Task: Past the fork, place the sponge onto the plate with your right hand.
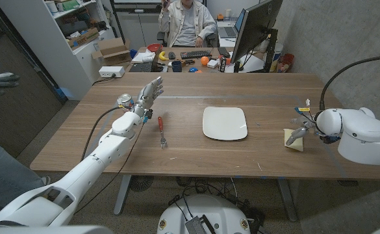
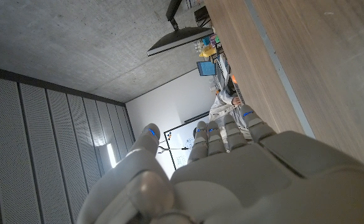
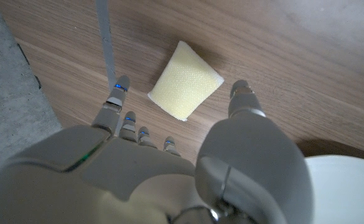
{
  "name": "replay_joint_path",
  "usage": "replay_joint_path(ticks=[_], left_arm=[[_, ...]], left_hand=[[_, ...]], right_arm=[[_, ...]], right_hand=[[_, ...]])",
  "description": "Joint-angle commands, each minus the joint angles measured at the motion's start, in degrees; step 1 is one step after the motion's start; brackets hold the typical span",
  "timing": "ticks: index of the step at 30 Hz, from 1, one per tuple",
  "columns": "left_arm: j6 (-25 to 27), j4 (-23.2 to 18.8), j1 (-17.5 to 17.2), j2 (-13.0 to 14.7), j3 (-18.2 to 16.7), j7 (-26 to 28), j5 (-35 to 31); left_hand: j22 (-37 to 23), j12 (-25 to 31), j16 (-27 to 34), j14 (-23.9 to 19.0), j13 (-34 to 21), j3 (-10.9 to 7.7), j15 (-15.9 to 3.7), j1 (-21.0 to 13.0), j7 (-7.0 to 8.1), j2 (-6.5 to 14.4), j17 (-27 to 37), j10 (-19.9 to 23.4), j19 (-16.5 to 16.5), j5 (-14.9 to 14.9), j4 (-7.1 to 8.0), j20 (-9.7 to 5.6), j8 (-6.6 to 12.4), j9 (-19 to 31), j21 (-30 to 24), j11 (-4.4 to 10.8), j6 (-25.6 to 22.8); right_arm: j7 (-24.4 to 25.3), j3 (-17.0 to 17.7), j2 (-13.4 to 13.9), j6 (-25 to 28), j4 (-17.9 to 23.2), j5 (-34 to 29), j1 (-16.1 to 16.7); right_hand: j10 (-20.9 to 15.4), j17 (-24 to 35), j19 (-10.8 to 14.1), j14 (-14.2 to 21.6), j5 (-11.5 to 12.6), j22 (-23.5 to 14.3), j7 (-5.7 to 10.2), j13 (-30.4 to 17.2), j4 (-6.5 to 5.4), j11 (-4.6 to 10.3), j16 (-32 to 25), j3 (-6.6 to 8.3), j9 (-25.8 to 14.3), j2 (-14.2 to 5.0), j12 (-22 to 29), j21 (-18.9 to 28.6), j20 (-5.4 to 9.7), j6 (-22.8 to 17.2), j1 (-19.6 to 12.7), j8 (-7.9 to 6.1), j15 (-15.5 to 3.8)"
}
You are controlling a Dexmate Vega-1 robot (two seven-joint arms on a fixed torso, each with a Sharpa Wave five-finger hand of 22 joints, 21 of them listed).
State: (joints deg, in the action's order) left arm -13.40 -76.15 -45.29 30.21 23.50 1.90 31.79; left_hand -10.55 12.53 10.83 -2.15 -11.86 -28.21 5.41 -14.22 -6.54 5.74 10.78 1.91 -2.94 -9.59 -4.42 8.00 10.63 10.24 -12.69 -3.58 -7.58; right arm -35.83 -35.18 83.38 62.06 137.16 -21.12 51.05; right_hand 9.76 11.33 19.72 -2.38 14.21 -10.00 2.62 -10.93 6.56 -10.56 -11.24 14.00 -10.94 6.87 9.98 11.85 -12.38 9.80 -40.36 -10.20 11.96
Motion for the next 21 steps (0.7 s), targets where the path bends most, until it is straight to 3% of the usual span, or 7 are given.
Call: replay_joint_path(ticks=[1, 3, 7, 12, 18, 21], left_arm=[[-0.69, -0.49, -0.74, -0.31, -0.48, 1.66, -0.31], [-1.72, -0.09, -0.73, -0.55, -0.39, 1.85, -0.87], [-1.29, -0.26, -0.54, -0.41, -0.03, 0.99, -0.76], [-2.28, 0.06, -0.83, -1.40, -0.07, 2.48, -1.23], [-1.32, -0.69, -0.59, -0.64, 0.14, 2.00, -1.52], [-0.85, -1.07, -0.77, -0.66, 0.01, 2.48, -1.37]], left_hand=[[-0.06, 0.26, 0.43, -0.24, -0.24, -0.17, 0.22, 0.22, -0.07, 0.32, 0.15, 0.45, 0.01, -0.34, -0.41, 0.38, 0.48, 0.25, 0.14, -0.13, -0.69], [-0.06, 0.31, 0.48, -0.39, -0.24, -0.17, 0.27, 0.23, -0.06, 0.32, 0.15, 0.57, -0.03, -0.34, -0.41, 0.47, 0.50, 0.25, 0.14, -0.12, -0.79], [-0.06, 0.40, 0.59, -0.74, -0.24, -0.20, 0.10, 0.25, 0.12, 0.37, 0.16, 0.83, -0.07, -0.34, -0.41, 0.50, 0.62, 0.25, 0.16, -0.15, -1.15], [-0.07, 0.53, 0.68, -1.04, -0.24, -0.26, 0.12, 0.23, 0.16, 0.45, 0.15, 1.19, -0.26, -0.35, -0.43, 0.46, 0.69, 0.25, 0.12, -0.16, -1.44], [-0.07, 0.70, 0.83, -1.60, -0.24, -0.37, -0.08, 0.16, 0.27, 0.61, 0.15, 1.70, -0.56, -0.36, -0.46, 0.58, 0.86, 0.26, 0.07, 0.22, -2.08], [-0.07, 0.71, 0.83, -1.69, -0.24, -0.41, -0.08, 0.14, 0.29, 0.64, 0.14, 1.74, -0.62, -0.36, -0.48, 0.59, 0.87, 0.26, 0.06, 0.20, -2.18]], right_arm=[[-1.58, -2.75, -1.30, -1.88, -1.87, -2.45, -1.66], [-0.07, -1.55, -1.38, -1.19, -1.90, -0.51, -0.85], [-2.76, -2.95, -2.04, -0.22, -2.67, -1.93, -2.60], [-1.28, -2.90, -2.11, -0.91, -3.44, -1.42, -2.16], [-1.65, -3.54, -3.29, -1.46, -5.66, -0.53, -2.76], [0.77, -2.97, -3.20, -1.99, -6.32, 0.95, -1.62]], right_hand=[[1.39, 0.18, 0.53, -0.22, 0.34, -0.27, -0.63, 0.06, 0.06, -0.05, -0.06, -0.41, 0.01, 0.31, 0.31, 0.29, -0.21, 5.19, 0.64, -0.10, 0.15], [1.58, 0.18, 0.71, -0.24, 0.41, -0.27, -0.82, 0.07, 0.04, 0.00, -0.10, -0.59, 0.01, 0.49, 0.32, 0.31, -0.21, 5.33, 0.79, -0.13, 0.16], [1.50, 0.19, 0.94, -0.31, 0.52, -0.27, -1.01, 0.08, -0.02, 0.16, -0.12, -0.81, 0.02, 0.61, 0.46, 0.30, -0.22, 4.87, 0.99, -0.40, 0.17], [1.46, 0.20, 1.17, -0.38, 0.68, -0.26, -0.70, 0.09, -0.08, 0.54, -0.16, -1.05, 0.03, 0.71, 0.60, 0.28, -0.23, 4.07, 1.19, -0.77, 0.16], [1.05, 0.21, 1.38, -0.06, 0.84, -0.26, -0.55, 0.09, -0.10, 0.81, -0.35, -1.12, 0.03, 0.59, 0.84, 0.26, -0.22, 3.68, 1.19, -0.93, -0.03], [0.64, 0.23, 2.01, 0.66, 1.11, -0.28, 0.08, 0.08, -0.09, 1.53, -0.70, -1.17, 0.05, 0.29, 1.07, 0.35, -0.17, 2.76, 1.04, -1.26, -0.21]])
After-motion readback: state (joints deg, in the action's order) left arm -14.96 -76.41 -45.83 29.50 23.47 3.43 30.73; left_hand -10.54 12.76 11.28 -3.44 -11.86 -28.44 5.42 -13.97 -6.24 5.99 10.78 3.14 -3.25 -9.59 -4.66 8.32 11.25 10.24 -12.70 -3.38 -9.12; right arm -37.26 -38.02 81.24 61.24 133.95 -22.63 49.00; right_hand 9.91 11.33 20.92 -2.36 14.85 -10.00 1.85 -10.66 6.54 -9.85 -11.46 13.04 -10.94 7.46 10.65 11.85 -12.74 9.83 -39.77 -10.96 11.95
